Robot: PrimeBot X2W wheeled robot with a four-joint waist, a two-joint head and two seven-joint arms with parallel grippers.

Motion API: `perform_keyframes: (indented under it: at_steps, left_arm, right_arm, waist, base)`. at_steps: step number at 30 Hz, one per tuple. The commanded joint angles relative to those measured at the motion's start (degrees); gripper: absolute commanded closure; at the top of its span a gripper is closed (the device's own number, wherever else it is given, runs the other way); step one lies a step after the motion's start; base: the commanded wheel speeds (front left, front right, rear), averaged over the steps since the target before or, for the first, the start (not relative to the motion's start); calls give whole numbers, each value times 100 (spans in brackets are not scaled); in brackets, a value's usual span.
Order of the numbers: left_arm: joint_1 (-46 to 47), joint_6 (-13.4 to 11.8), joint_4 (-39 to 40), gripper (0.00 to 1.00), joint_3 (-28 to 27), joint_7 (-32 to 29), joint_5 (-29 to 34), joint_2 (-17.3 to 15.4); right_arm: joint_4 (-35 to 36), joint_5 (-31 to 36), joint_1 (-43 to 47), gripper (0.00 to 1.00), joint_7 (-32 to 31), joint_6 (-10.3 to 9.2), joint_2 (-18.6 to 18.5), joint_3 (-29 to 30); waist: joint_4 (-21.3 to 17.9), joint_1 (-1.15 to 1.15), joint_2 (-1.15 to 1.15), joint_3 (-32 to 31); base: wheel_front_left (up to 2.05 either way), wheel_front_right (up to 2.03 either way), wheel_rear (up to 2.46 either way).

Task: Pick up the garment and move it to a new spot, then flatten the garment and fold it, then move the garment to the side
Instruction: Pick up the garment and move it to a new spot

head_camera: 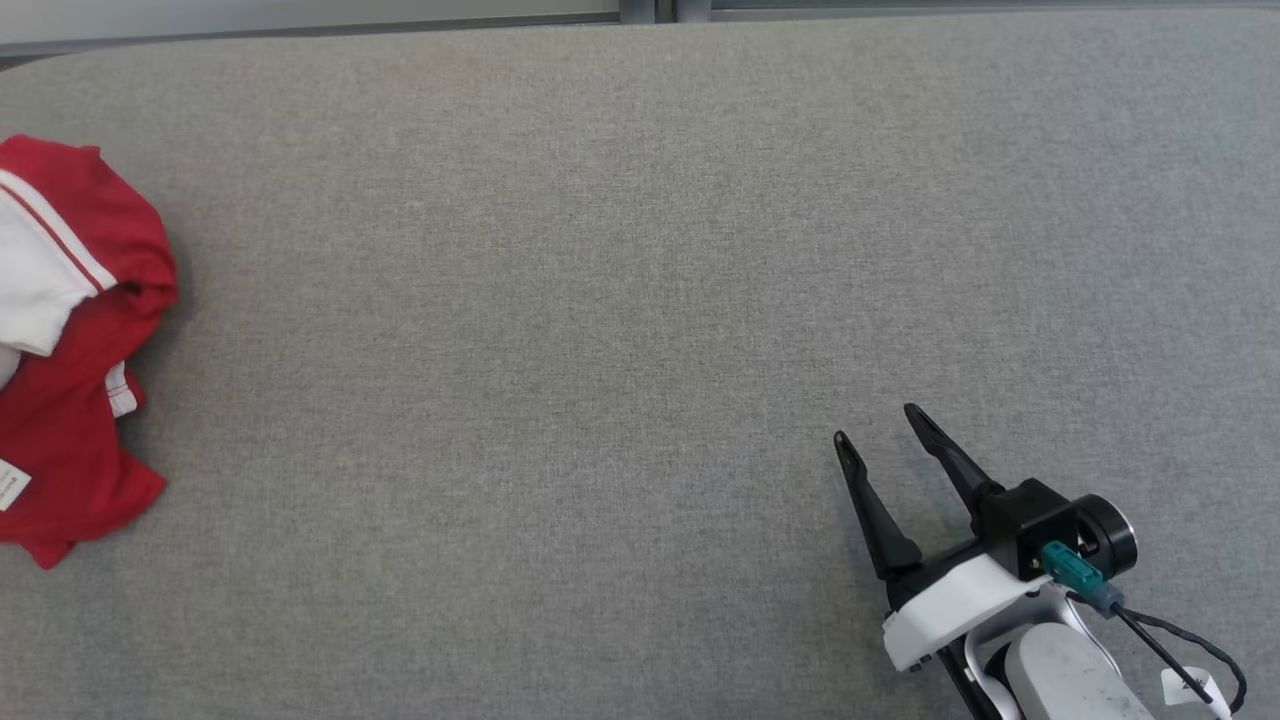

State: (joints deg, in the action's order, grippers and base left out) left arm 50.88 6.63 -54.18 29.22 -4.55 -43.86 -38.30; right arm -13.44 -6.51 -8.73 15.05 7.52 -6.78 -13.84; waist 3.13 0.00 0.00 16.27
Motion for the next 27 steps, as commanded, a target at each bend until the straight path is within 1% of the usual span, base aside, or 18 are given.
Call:
perform_keyframes:
  at_steps: [1, 4, 8, 13, 18, 21, 25, 27]
  left_arm:
    - [181, 20, 53, 100, 30, 128, 82, -2]
    - [587, 36, 275, 100, 110, 506, 288, -9]
    - [1102, 72, 742, 100, 316, 919, 528, 108]
    - [1611, 88, 1591, 100, 644, 1135, 638, 489]
    - [1431, 87, 2512, 100, 1010, 1236, 424, 963]
    - [1109, 85, 2940, 100, 1167, 1371, 284, 1338]
    - [551, 22, 3262, 100, 1427, 1595, 145, 1943]
    - [228, 38, 3236, 100, 1662, 1646, 41, 2306]
  right_arm:
    - [-25, -47, 58, 0, 21, -6, 6, -3]
    - [-44, -107, 107, 0, 21, -6, 44, -20]
    - [-68, -170, 157, 0, 21, -6, 102, -38]
    - [-85, -218, 254, 0, 21, -6, 151, -56]
    - [-85, -277, 315, 0, 21, -6, 216, -24]
    - [-72, -288, 343, 0, 21, -6, 249, -5]
    - [-80, -304, 351, 0, 21, -6, 281, 19]
    - [-79, -316, 372, 0, 21, -6, 297, 47]
  waist:
    - [65, 0, 0, -119]
    - [87, 0, 0, -290]
    - [79, 0, 0, -498]
    - [-11, 0, 0, -656]
    - [-271, 0, 0, -755]
    - [-469, 0, 0, -744]
    - [-793, 0, 0, -728]
    - [-934, 0, 0, -709]
  base:
    - [0, 0, 0]
    - [0, 0, 0]
    - [0, 0, 0]
    - [0, 0, 0]
    - [0, 0, 0]
    - [0, 0, 0]
    - [0, 0, 0]
    - [0, 0, 0]
